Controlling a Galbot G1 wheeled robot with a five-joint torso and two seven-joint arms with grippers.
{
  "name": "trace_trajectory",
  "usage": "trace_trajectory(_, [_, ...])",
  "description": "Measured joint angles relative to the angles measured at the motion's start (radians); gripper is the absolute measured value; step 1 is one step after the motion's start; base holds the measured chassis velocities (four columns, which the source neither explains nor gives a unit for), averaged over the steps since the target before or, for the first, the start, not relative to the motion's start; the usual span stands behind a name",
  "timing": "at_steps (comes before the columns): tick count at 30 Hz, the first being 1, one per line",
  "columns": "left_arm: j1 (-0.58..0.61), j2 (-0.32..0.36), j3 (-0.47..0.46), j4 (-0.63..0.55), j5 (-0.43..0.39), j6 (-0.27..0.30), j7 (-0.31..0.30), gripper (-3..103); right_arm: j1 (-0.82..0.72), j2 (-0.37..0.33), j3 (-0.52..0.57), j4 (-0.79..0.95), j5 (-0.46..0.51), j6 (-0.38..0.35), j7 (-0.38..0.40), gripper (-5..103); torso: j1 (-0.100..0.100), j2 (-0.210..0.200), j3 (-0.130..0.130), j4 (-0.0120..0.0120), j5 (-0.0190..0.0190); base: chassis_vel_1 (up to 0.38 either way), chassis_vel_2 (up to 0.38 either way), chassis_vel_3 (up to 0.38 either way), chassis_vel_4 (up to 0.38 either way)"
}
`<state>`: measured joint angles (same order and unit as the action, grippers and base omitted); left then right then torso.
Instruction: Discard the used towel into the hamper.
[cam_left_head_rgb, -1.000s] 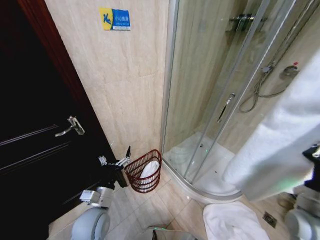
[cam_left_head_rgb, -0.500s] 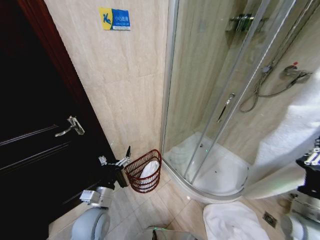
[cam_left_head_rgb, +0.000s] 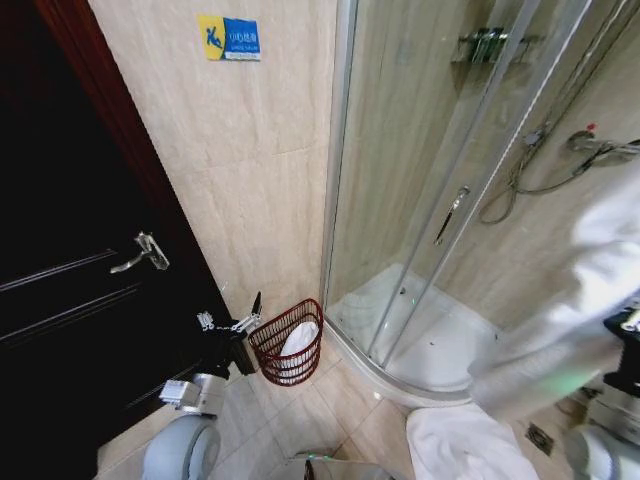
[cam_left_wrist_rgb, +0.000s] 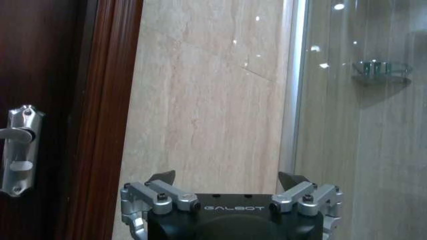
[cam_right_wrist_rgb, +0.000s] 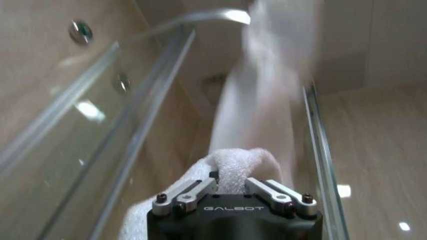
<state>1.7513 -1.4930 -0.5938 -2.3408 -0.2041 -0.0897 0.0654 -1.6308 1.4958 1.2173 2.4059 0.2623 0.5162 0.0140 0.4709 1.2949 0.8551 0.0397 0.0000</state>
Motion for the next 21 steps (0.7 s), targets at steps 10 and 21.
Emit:
trace_trajectory(10, [0.0, 0.0, 0.0, 0.0, 0.0, 0.0, 0.0, 100, 0.005, -0.075, 0.109, 0.098, 0.12, -0.135, 0.122, 4, 0.0, 0.0, 0.0, -0.0001, 0.0014, 0.0, 0.0, 0.0, 0.0])
trace_trajectory(21, [0.0, 0.0, 0.0, 0.0, 0.0, 0.0, 0.0, 100, 0.022, -0.11, 0.155, 0.098, 0.152, -0.145, 0.111, 4, 0.0, 0.0, 0.0, -0.0002, 0.0003, 0.0, 0.0, 0.0, 0.0])
